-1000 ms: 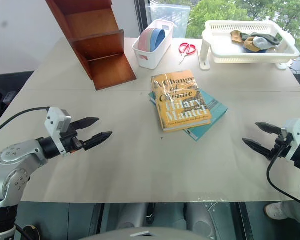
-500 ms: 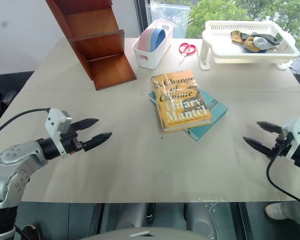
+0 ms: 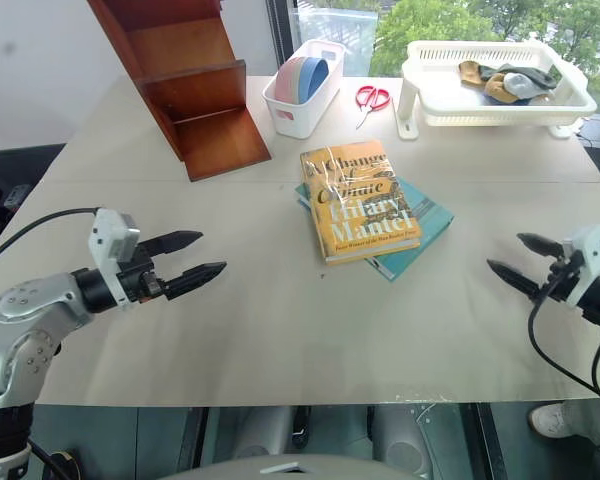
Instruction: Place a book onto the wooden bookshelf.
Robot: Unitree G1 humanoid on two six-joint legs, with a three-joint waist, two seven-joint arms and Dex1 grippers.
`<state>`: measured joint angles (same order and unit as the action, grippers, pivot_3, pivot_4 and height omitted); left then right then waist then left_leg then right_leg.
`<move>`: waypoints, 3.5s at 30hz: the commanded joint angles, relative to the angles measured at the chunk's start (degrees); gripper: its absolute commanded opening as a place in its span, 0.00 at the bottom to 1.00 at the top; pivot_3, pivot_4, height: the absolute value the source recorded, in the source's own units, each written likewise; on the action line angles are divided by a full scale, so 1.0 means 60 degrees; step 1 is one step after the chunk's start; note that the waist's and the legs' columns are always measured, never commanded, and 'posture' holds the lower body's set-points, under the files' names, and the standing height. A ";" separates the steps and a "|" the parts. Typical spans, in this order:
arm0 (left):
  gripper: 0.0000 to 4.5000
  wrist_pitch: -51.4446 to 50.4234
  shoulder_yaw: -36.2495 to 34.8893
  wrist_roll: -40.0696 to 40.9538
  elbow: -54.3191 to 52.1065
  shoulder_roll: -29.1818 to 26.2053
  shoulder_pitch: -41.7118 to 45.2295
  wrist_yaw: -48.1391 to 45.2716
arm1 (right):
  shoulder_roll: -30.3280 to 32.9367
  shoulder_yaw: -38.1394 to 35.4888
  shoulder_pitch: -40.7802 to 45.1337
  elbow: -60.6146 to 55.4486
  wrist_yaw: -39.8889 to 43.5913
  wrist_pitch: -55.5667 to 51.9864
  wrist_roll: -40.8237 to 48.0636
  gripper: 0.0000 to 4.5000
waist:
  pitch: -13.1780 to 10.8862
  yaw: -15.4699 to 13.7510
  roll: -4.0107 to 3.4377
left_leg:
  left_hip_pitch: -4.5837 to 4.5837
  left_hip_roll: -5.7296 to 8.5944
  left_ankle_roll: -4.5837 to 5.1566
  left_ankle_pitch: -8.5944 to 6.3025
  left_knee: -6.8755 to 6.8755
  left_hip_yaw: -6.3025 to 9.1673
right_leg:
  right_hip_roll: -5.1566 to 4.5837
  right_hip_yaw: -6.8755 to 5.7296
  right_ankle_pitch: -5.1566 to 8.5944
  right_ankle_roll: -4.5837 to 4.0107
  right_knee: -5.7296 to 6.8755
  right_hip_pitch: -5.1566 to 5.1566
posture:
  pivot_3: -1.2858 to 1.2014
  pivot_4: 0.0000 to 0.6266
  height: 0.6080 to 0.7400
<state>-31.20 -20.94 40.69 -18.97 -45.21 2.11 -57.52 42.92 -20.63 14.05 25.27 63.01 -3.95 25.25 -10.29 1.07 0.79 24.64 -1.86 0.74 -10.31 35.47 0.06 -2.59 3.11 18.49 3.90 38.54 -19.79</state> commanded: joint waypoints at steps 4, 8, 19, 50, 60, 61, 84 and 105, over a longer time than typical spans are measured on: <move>0.98 -0.0305 -0.0841 0.1202 -0.0021 -0.1007 0.0796 -0.1070 | -0.0634 0.0477 0.1491 -0.0105 -0.0966 -0.1343 0.0112 1.00 | -0.0002 -0.0008 -0.0004 | -0.0002 0.0001 -0.0001 0.0001 -0.0001 0.0005 | 0.0004 -0.0006 0.0000 0.0000 0.0004 0.0000 | 0.52 0.24 1.00; 0.98 -0.0347 -0.0876 0.1227 -0.0008 -0.1359 0.1022 -0.1196 | -0.1504 0.0854 0.2605 0.0353 -0.1630 -0.1626 0.0013 1.00 | -0.0006 0.0017 -0.0001 | 0.0003 0.0009 0.0000 0.0000 -0.0002 0.0003 | 0.0001 -0.0003 0.0000 0.0000 0.0000 -0.0002 | 0.52 0.24 1.00; 0.98 -0.0473 -0.1477 0.1351 -0.0757 -0.1384 0.0381 -0.0740 | -0.2968 0.1956 0.3264 0.1128 -0.1921 -0.1957 -0.0569 1.00 | -0.0009 0.0005 0.0001 | 0.0016 0.0012 0.0000 0.0000 -0.0016 0.0013 | -0.0004 -0.0013 0.0000 0.0000 -0.0006 -0.0012 | 0.52 0.24 1.00; 0.98 -0.4569 0.0359 0.3008 0.0438 0.1111 0.0142 0.2875 | -0.0199 0.1077 0.0386 -0.4814 -0.0083 -0.3156 0.0891 1.00 | -0.0008 -0.0065 0.0004 | 0.0011 0.0024 0.0000 0.0001 -0.0017 0.0042 | -0.0025 -0.0037 0.0001 0.0001 0.0005 -0.0004 | 0.52 0.24 1.00; 0.98 -0.6921 0.0272 0.4736 0.3825 0.2709 0.2469 0.3807 | 0.0113 0.0802 -0.0374 -0.5816 -0.0425 -0.3413 0.1203 1.00 | -0.0005 -0.0066 0.0020 | 0.0014 0.0042 0.0000 0.0003 0.0005 0.0053 | -0.0017 -0.0039 0.0002 0.0005 0.0027 -0.0002 | 0.52 0.24 1.00; 0.98 -0.7016 0.0290 0.4721 0.4047 0.2787 0.2670 0.3873 | 0.0113 0.0762 -0.0474 -0.5910 -0.0450 -0.3398 0.1236 1.00 | -0.0006 -0.0059 0.0022 | 0.0018 0.0050 0.0001 0.0002 0.0011 0.0056 | -0.0022 -0.0040 0.0002 0.0006 0.0026 -0.0001 | 0.52 0.24 1.00; 0.02 -0.6263 -0.0546 0.8675 0.1818 0.4803 0.1263 0.8776 | 0.0158 0.0469 -0.0791 -0.6063 -0.0723 -0.3354 0.1653 1.00 | -0.0005 -0.0063 0.0023 | 0.0017 0.0064 -0.0003 0.0005 0.0018 0.0063 | -0.0045 -0.0037 0.0002 0.0008 0.0033 0.0005 | 0.52 0.24 1.00; 0.01 -0.3352 0.2135 0.3577 0.2108 0.0133 0.8078 0.5995 | 0.0382 -0.0647 0.1104 -0.4419 0.1055 -0.4760 0.4604 1.00 | -0.0029 -0.0081 0.0046 | 0.0034 0.0104 -0.0021 0.0018 0.0004 0.0055 | -0.0024 -0.0067 0.0002 0.0008 -0.0007 0.0010 | 0.52 0.24 1.00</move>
<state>-54.09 -10.15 67.64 -7.52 -42.90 47.88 -17.11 44.00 -21.84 19.96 -1.25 67.15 -30.36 49.11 -10.47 0.58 1.06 24.87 -1.24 0.55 -10.16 35.42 0.38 -2.73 2.66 18.50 3.95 38.43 -19.74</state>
